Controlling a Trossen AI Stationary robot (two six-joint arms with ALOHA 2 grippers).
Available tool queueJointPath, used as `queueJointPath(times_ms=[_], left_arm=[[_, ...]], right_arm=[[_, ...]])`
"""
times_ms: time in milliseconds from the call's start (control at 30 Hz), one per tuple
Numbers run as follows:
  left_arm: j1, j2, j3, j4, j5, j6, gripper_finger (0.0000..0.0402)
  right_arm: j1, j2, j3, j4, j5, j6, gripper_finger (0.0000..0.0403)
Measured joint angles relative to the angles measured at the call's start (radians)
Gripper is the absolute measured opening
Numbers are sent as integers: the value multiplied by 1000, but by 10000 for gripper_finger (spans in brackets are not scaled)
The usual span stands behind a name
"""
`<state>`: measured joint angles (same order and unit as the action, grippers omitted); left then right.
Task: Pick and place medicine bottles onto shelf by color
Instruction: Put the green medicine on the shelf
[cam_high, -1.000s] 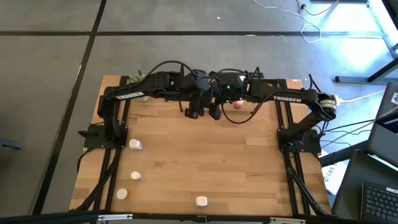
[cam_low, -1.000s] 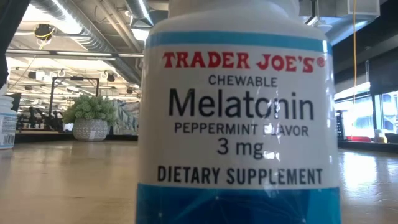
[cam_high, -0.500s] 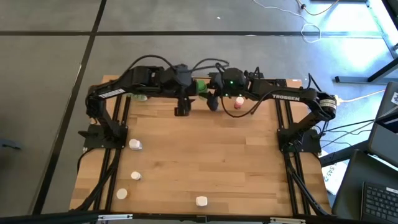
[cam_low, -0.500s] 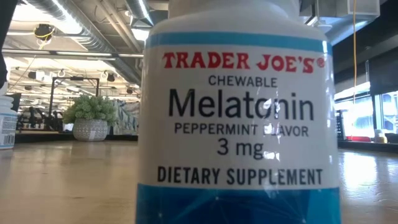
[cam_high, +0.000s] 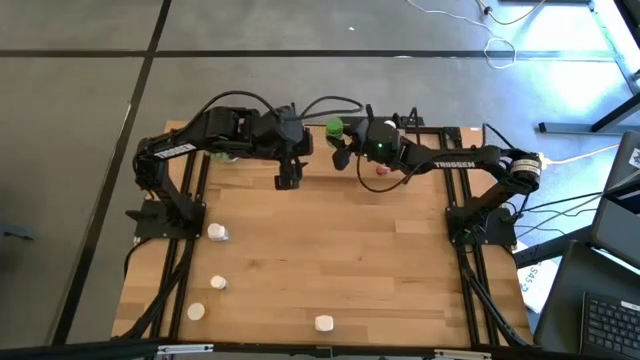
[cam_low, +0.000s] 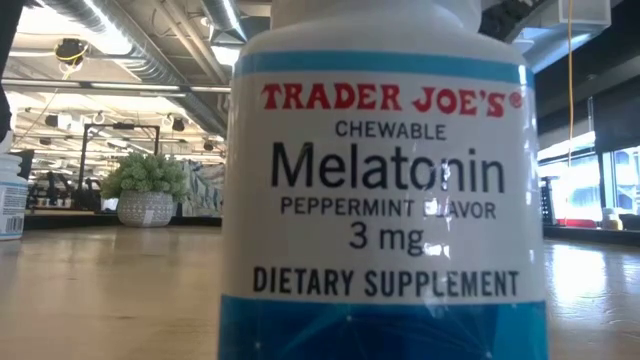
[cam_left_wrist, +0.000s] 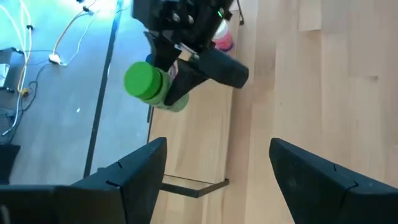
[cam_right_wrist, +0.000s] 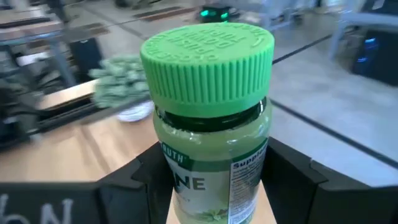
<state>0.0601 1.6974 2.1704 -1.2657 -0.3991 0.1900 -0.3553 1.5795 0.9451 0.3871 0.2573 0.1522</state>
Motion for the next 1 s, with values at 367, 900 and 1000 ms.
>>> queueJointPath(times_ms=[367, 900, 1000], left_arm=[[0, 0, 0, -12, 0, -4, 279], [0, 0, 1, -28, 0, -30, 279], [0, 0, 1, -29, 0, -30, 279]], right_arm=[[57, 92, -28, 59, 105, 2, 202], [148, 102, -28, -198, 453, 215, 202], [179, 102, -28, -204, 488, 273, 202]])
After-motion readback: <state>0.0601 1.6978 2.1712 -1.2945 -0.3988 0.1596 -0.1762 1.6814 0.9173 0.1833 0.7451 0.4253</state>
